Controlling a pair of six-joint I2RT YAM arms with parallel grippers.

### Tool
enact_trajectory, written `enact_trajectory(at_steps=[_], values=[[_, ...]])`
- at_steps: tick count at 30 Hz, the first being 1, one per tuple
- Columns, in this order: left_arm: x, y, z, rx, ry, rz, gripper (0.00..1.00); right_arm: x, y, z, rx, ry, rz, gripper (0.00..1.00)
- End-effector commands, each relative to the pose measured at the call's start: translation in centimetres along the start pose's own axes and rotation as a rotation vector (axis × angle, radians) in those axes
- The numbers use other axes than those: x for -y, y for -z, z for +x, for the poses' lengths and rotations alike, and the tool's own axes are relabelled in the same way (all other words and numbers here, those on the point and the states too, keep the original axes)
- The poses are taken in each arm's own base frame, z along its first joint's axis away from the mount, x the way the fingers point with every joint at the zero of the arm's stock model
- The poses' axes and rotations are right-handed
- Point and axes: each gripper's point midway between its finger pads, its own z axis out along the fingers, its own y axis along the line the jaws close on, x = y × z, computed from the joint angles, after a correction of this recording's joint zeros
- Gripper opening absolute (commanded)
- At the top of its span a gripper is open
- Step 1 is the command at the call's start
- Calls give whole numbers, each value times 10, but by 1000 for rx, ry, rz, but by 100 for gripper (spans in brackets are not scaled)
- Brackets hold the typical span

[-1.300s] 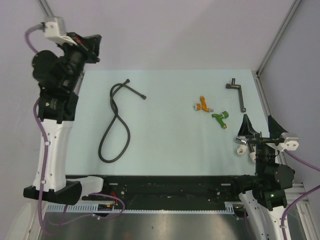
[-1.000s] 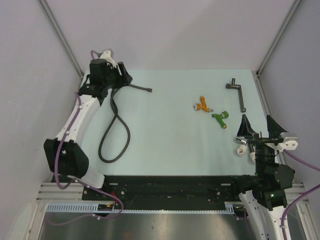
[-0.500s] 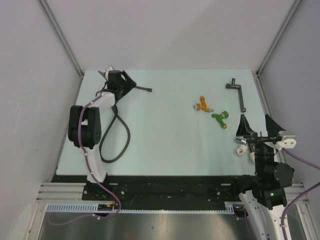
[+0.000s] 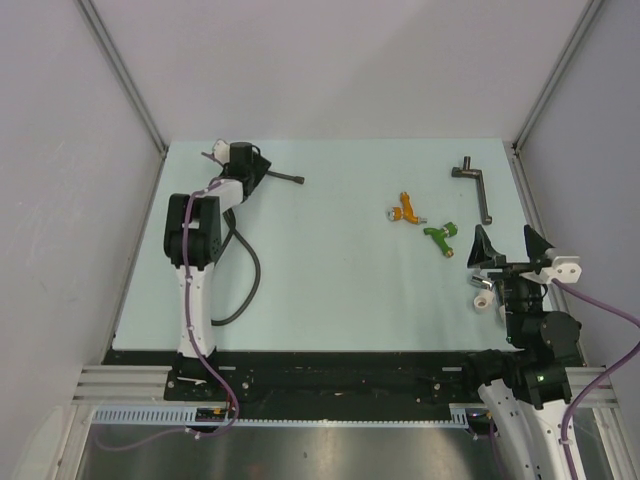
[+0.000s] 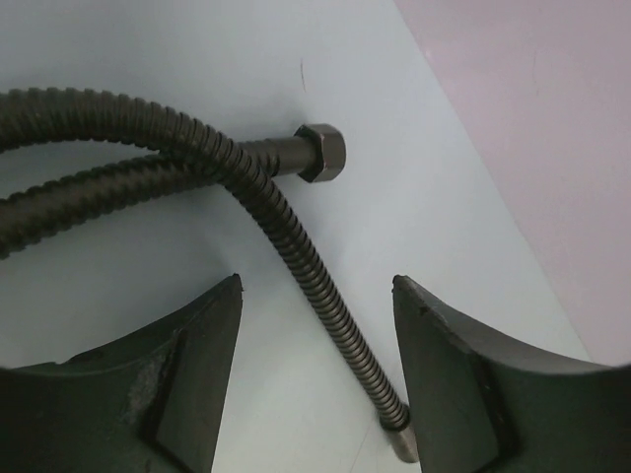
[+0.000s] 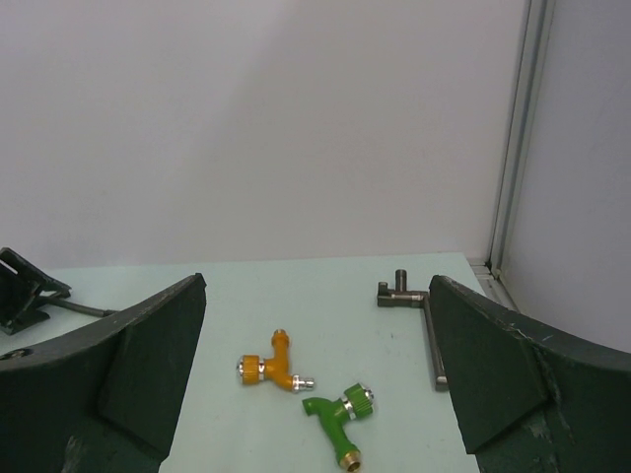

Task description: Install the water faucets

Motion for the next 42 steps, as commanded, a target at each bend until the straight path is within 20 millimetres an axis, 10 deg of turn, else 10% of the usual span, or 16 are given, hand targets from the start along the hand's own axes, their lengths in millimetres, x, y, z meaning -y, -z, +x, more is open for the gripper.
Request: enact_trajectory(at_steps=[1,17,29,34,42], values=[[10,-14,-17,62,98,16,68,1,-4,2,-9,29,-2,100],[-6,-36,3,22,167,-5,47,-1,-8,8,-32,39,-16,100],[2,-36,0,23,249,84,3,-1,-9,11,-41,48,-17,100],[59,-10,-41,72,252,281,0,-2,-8,10,-36,44,-24,100],[230,96,-161,131,154,717,0,-6,-5,1,-7,32,-41,100]])
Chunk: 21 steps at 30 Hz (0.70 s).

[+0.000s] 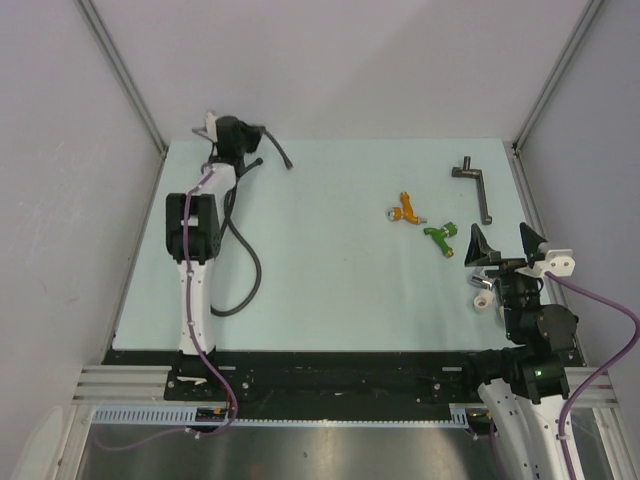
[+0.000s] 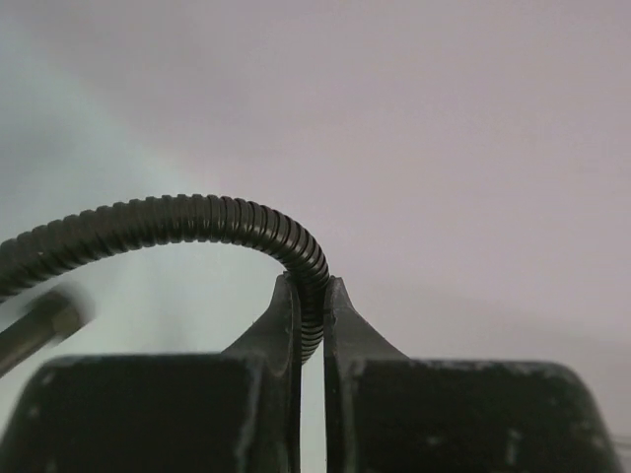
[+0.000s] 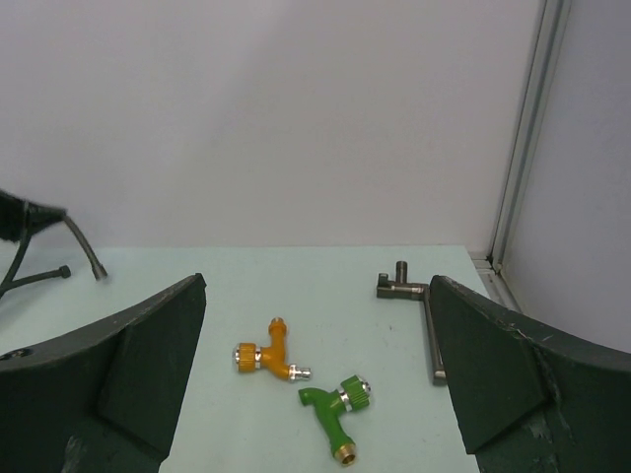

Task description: Install the water faucets

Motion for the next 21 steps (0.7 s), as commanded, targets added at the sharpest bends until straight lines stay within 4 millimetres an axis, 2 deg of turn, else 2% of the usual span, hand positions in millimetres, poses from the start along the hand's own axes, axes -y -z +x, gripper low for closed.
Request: enact_trajectory(at_steps=[1,2,4,5,7,8,9,11,13,16,18,19,20,21], values=[[224,77,-81,57,-88,498,0,-4,3,-13,43,-1,-24,100],[265,105,-89,48,-117,605,0,-5,3,-14,45,-9,-30,100],[298,137,-89,21,-139,699,0,-9,3,-16,52,-16,-48,100],[322,169,-89,-6,-171,769,0,-10,2,-17,50,-20,-56,100],[345,203,-83,-32,-224,841,0,-14,2,-19,54,-31,-78,100],[361,233,-84,-38,-270,889,0,-16,1,-18,51,-36,-84,100],[366,250,-73,-89,-307,927,0,-18,1,-20,55,-44,-95,100],[372,282,-65,-130,-355,964,0,-22,-1,-19,45,-46,-114,100],[369,304,-46,-213,-389,992,0,-35,-1,-23,45,-68,-181,100],[349,327,-9,-319,-440,985,0,-52,-3,-25,22,-87,-269,100],[321,335,22,-370,-483,930,0,-62,-6,-17,-28,-110,-318,100],[310,335,33,-374,-487,902,0,-72,-5,-21,-34,-127,-374,100],[286,337,49,-405,-504,863,0,-78,-5,-18,-54,-141,-408,100],[273,340,67,-445,-509,843,0,-84,-9,-12,-88,-154,-435,100]])
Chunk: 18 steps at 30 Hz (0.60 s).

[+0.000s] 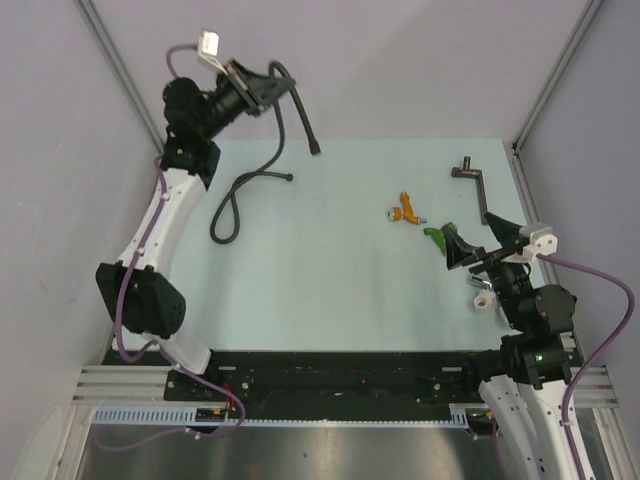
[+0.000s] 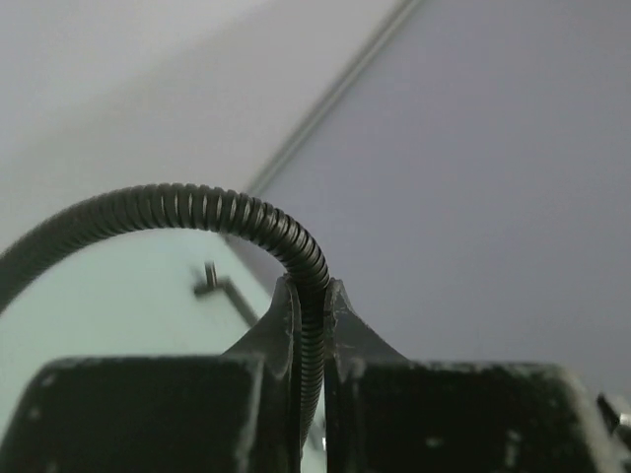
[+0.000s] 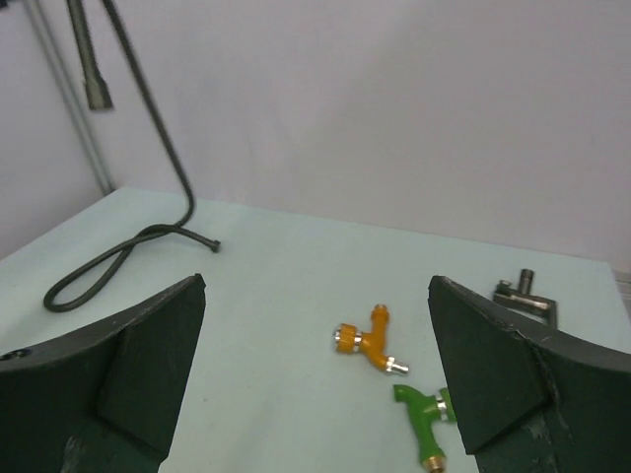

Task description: Install the water faucets

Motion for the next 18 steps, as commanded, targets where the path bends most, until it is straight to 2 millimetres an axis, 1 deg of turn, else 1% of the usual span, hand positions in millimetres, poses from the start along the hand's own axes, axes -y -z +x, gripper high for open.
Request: enact_trajectory(at_steps=[1,2,3,4,5,6,7,8,9,10,11,13,14,16,17,18], values=[[-30,23,106,-215,10,-86,0,-44,-10,-5,-53,-85,-236,100],[-50,36,136,-261,32,-144,0,-49,-12,0,-75,-125,-263,100],[-65,43,157,-295,70,-210,0,-55,-14,2,-88,-151,-296,100],[-77,52,171,-312,115,-260,0,-57,-20,12,-125,-183,-308,100],[-101,71,203,-360,178,-330,0,-61,-23,15,-146,-228,-323,100],[-107,80,217,-383,206,-351,0,-64,-25,19,-159,-245,-339,100],[-109,88,229,-402,213,-364,0,-69,-27,26,-192,-264,-372,100],[-121,106,253,-437,234,-414,0,-73,-28,31,-210,-277,-392,100],[-122,113,265,-459,234,-423,0,-78,-28,34,-226,-288,-419,100],[-121,121,271,-465,229,-432,0,-81,-28,37,-238,-296,-431,100],[-129,137,290,-495,255,-470,0,-82,-32,46,-271,-308,-438,100],[-130,146,297,-475,281,-480,0,-94,-31,58,-317,-326,-494,100],[-135,158,311,-489,308,-503,0,-98,-33,72,-368,-348,-510,100],[-136,162,317,-469,330,-508,0,-113,-32,90,-441,-384,-564,100],[-138,168,327,-473,340,-518,0,-118,-32,98,-472,-397,-577,100],[-138,170,334,-476,344,-527,0,-122,-35,119,-539,-420,-577,100]])
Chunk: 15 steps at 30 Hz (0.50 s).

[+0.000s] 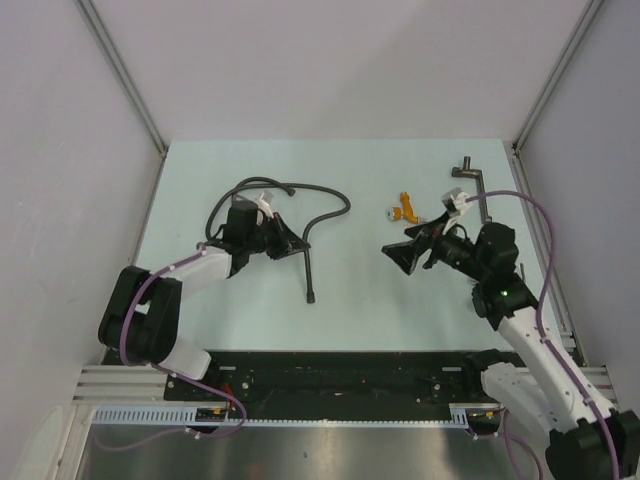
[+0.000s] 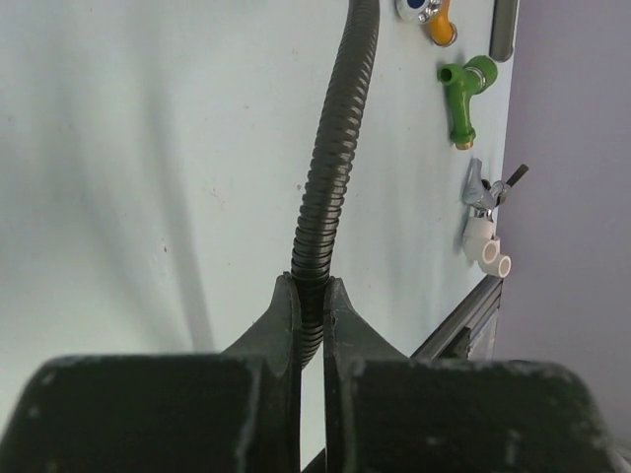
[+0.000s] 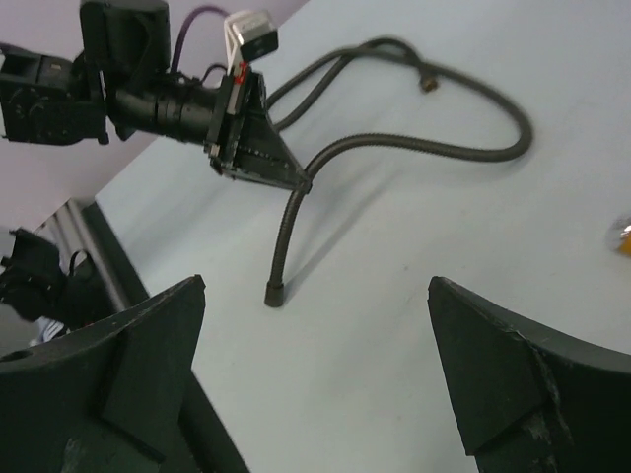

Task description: Install the water faucets

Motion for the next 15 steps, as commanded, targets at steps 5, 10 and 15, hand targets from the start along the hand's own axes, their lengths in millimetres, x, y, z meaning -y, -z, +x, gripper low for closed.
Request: enact_trajectory(at_steps=[5,10,15], values=[[17,-13,26,50,52,119,0,-35,-56,80,-261,-7,-125,100],[15,-21,31,50,98,123,0,-47,-82,133,-377,37,-130,100],[-6,-22,25,130,86,30,6,-67,-96,178,-459,82,-164,99]])
